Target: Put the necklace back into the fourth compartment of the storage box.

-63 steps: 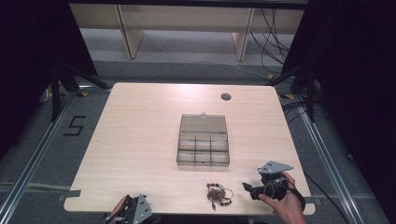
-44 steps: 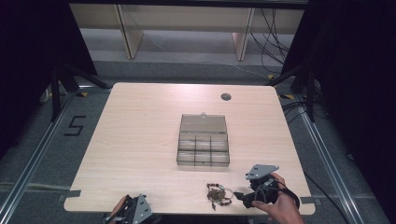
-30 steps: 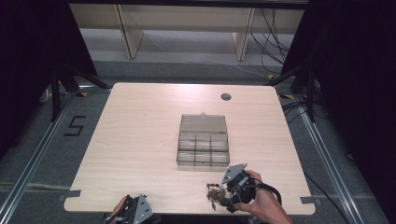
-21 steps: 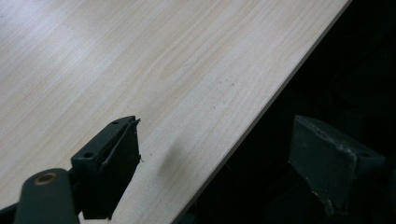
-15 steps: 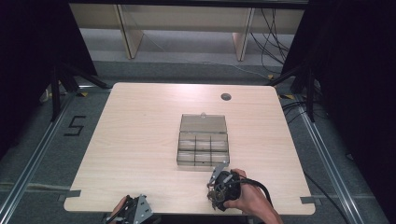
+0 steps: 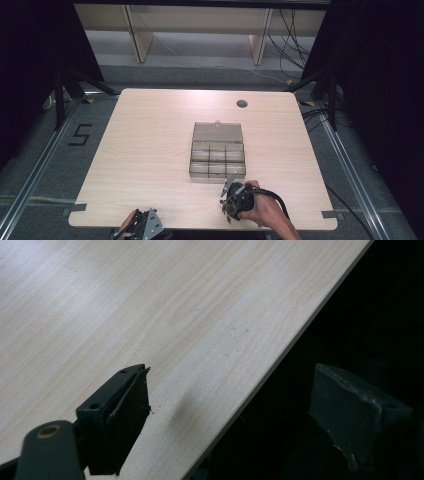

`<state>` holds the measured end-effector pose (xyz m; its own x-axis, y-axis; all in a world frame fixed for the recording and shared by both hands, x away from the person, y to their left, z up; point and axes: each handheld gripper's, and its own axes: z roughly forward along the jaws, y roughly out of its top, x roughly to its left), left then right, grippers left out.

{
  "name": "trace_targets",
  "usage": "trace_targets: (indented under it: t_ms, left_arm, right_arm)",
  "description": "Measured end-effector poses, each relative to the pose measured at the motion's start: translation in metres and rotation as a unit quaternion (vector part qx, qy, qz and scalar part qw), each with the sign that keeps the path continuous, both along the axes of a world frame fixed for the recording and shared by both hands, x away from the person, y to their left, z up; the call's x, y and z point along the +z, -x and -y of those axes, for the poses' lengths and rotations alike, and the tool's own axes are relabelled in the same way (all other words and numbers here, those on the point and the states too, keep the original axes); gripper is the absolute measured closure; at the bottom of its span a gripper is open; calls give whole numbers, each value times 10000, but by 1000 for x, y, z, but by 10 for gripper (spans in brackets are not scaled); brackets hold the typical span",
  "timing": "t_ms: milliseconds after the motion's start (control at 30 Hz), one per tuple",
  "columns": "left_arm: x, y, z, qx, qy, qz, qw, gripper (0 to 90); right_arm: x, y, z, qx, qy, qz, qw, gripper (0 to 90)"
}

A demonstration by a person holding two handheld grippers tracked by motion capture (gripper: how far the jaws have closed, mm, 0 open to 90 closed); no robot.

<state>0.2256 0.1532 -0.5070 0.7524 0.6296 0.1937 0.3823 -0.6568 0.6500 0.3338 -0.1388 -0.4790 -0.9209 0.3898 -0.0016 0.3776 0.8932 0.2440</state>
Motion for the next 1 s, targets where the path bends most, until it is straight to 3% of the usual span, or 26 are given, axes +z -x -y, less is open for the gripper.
trace_targets:
  t_ms: [400, 500, 533, 633, 733, 1000]
  left_arm:
    - [0, -1, -1, 12, 24, -19, 10000, 158]
    - [0, -2, -1, -17, 6, -50, 10000, 158]
    - [0, -1, -1, 52, -94, -30, 9999, 158]
    - [0, -1, -1, 7, 18, -58, 10000, 158]
    - [0, -1, -1, 20, 3, -19, 10000, 158]
    - [-1, -2, -1, 27, -28, -12, 10000, 158]
  right_arm:
    - [5, 2, -6, 256, 117, 91, 9996, 592]
    - [15, 1, -6, 298, 31, 98, 9995, 592]
    - [19, 0, -6, 293, -8, 139, 9995, 592]
    - [31, -1, -4, 367, -53, 194, 9991, 592]
    - [41, -3, -3, 365, -100, 256, 9990, 592]
    - [62, -6, -3, 211, -43, 297, 9993, 592]
